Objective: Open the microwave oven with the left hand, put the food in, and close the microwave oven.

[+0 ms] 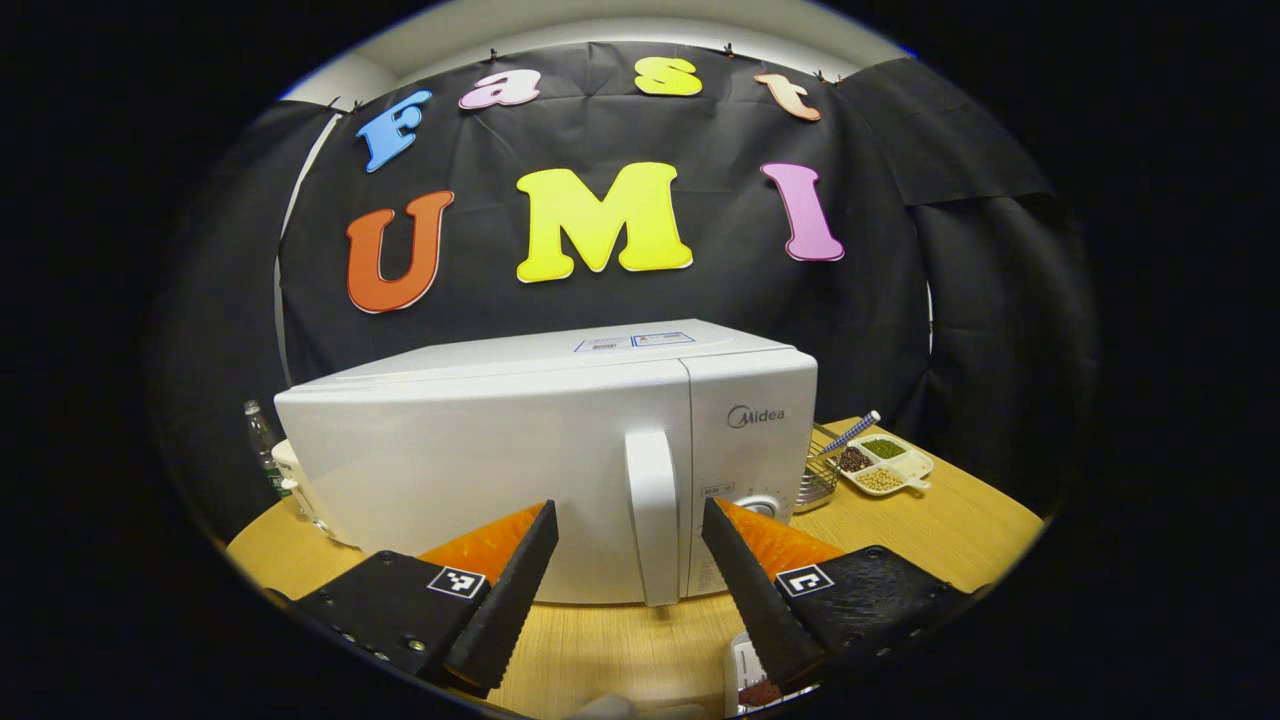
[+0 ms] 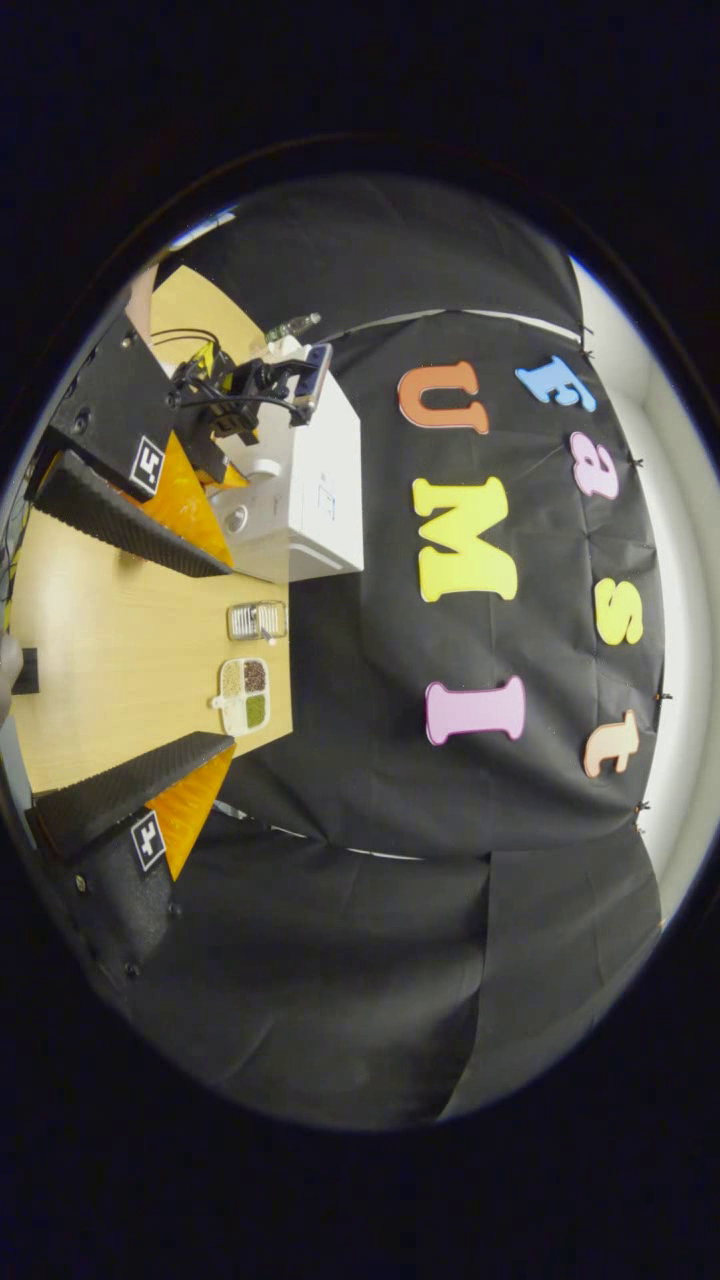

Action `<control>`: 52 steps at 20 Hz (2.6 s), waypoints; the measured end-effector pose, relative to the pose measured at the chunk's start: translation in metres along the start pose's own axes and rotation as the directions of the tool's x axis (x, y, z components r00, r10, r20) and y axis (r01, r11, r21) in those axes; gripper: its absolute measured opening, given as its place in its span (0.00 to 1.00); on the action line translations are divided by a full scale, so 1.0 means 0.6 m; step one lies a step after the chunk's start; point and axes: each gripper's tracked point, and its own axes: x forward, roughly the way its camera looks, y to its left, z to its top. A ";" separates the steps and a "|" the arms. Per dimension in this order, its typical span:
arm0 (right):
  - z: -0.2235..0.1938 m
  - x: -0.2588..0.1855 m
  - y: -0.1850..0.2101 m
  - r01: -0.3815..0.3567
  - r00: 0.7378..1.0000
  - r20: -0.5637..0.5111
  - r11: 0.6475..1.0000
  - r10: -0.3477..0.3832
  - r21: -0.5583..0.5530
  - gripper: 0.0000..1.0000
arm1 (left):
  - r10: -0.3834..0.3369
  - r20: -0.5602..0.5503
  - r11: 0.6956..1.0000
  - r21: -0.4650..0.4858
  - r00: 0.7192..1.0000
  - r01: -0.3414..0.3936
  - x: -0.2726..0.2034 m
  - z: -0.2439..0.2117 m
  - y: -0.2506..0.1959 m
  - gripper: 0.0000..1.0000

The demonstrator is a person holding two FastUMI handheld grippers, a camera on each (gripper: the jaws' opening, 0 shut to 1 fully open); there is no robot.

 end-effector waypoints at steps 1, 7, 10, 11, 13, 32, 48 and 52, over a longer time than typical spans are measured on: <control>-0.003 0.002 0.000 -0.005 1.000 -0.007 1.000 0.005 0.005 0.99 | 0.003 -0.007 1.000 -0.004 1.000 -0.003 0.007 0.000 0.001 0.90; -0.003 0.012 -0.008 -0.010 1.000 -0.011 1.000 0.010 0.005 0.99 | -0.004 -0.001 0.999 -0.035 1.000 0.004 0.029 0.007 -0.007 0.71; -0.008 0.016 -0.011 -0.011 1.000 -0.016 1.000 0.011 0.001 0.91 | -0.029 0.012 0.999 -0.042 1.000 0.029 0.028 0.009 -0.022 0.25; -0.011 0.017 -0.010 -0.014 1.000 -0.019 1.000 0.014 0.004 0.99 | -0.026 0.015 0.999 -0.045 1.000 0.027 0.029 0.009 -0.021 0.22; -0.012 0.019 -0.008 -0.018 1.000 -0.025 1.000 0.018 0.007 0.91 | -0.032 0.008 0.998 -0.048 0.999 0.033 0.027 0.006 -0.023 0.13; -0.012 -0.003 0.074 -0.086 0.996 -0.006 0.996 0.086 -0.032 0.91 | -0.035 -0.047 0.999 0.011 0.998 0.035 -0.165 -0.035 0.044 0.12; -0.066 -0.048 0.145 -0.114 0.993 0.004 0.991 0.115 -0.070 0.99 | 0.042 -0.065 0.998 0.046 0.997 -0.039 -0.305 -0.051 0.168 0.96; -0.134 -0.035 0.170 -0.129 0.990 -0.064 0.991 0.126 -0.043 0.99 | 0.083 -0.077 0.994 0.073 0.994 -0.077 -0.375 -0.070 0.243 0.96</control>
